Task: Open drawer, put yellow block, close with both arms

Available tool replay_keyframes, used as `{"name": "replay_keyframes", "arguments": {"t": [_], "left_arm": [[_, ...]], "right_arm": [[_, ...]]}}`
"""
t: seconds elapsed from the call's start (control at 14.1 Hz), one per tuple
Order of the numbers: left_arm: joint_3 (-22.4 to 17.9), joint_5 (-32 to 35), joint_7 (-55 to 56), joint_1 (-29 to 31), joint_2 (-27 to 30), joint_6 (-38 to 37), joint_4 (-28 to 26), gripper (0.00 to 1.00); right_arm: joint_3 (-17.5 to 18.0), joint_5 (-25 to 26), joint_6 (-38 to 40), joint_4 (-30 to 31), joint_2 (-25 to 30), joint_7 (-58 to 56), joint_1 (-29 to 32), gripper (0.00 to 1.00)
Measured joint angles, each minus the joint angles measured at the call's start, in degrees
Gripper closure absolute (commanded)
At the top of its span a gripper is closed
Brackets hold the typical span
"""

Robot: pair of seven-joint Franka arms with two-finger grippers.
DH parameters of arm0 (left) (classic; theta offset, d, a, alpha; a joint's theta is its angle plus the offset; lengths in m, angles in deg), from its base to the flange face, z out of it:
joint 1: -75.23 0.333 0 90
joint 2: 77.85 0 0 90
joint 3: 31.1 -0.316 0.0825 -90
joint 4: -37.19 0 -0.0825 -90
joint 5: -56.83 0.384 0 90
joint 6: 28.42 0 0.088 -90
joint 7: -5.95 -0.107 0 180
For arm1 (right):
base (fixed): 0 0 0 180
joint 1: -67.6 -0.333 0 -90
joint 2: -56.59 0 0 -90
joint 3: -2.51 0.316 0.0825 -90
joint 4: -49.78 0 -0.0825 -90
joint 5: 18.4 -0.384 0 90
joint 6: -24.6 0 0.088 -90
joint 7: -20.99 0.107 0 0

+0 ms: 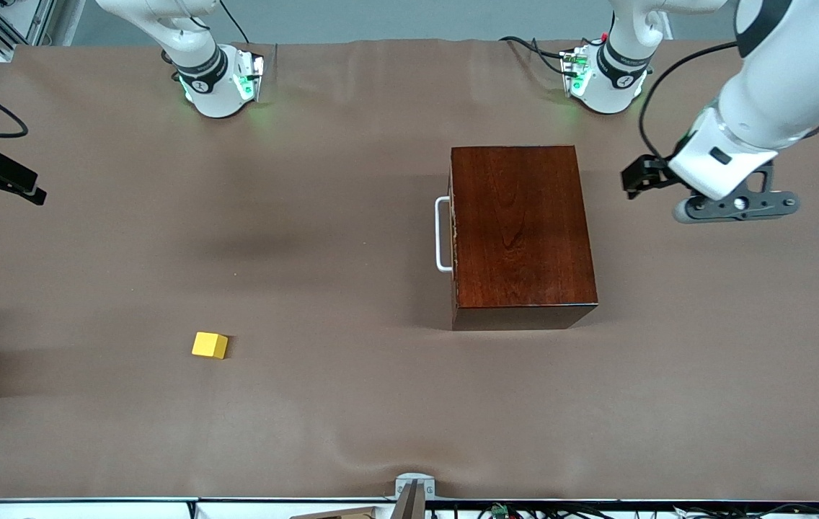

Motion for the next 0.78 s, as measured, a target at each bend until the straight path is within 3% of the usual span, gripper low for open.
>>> {"name": "replay_keyframes", "arguments": {"t": [0.36,0.78], "left_arm": [[0.12,-0.71,10.91,-6.6,-2.7,0.01,2.57,0.0],[0.17,-0.77,27.04,-16.28,-11.2,2.14,9.06,0.0]], "right_arm": [[-0.01,0.0,0.01,-0.01,0.0,0.0,0.0,0.0],[-0.01,0.0,0.01,-0.02,0.0,0.0,0.01,0.0]]}}
